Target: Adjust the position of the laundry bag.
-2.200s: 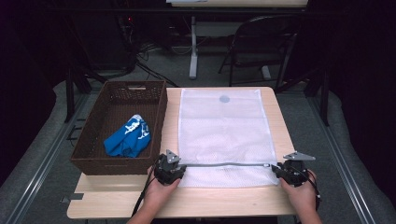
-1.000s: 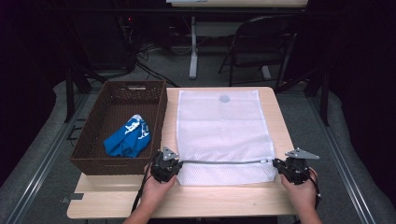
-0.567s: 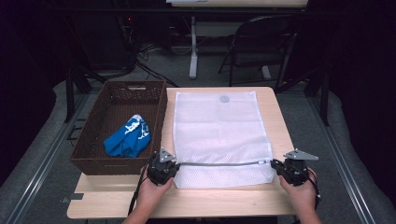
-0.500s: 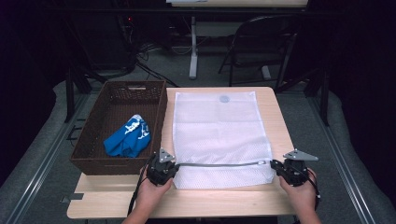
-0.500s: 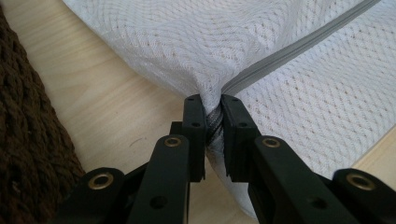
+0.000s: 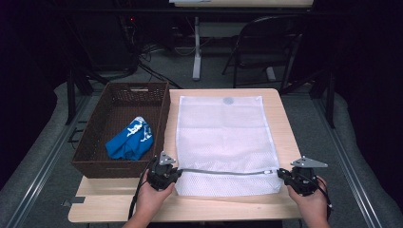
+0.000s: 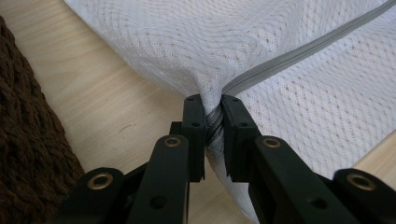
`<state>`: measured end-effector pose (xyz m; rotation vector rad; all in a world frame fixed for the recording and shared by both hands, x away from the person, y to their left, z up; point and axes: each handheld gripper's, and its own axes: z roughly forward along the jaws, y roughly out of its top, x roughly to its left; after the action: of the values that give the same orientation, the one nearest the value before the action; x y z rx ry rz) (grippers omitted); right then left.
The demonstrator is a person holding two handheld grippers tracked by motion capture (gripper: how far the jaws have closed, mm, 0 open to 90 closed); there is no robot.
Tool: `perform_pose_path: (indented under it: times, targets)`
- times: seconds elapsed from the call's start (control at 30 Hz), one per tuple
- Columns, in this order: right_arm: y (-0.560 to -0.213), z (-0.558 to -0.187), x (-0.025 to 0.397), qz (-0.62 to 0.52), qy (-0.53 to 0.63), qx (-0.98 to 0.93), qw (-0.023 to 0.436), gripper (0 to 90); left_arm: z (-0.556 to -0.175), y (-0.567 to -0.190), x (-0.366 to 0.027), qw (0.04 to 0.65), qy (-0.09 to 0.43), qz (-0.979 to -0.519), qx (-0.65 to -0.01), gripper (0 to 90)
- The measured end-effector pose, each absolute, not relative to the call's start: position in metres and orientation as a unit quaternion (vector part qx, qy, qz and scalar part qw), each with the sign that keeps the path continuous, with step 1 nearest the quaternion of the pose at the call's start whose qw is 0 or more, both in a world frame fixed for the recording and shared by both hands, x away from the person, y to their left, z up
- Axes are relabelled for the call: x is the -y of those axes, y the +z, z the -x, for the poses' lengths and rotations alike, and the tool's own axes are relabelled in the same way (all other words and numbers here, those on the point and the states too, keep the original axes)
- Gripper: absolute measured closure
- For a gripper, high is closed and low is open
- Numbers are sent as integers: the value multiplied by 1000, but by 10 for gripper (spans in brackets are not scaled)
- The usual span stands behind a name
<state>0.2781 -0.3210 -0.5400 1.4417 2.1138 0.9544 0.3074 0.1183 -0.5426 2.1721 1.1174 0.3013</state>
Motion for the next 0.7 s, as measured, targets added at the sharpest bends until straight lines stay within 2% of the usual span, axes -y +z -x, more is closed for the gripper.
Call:
perform_pose_path:
  times: [0.7]
  targets:
    - [-545, -253, 324, -516, 334, -765, 192, 837, -286, -562, -119, 319, 107, -846, -413, 801]
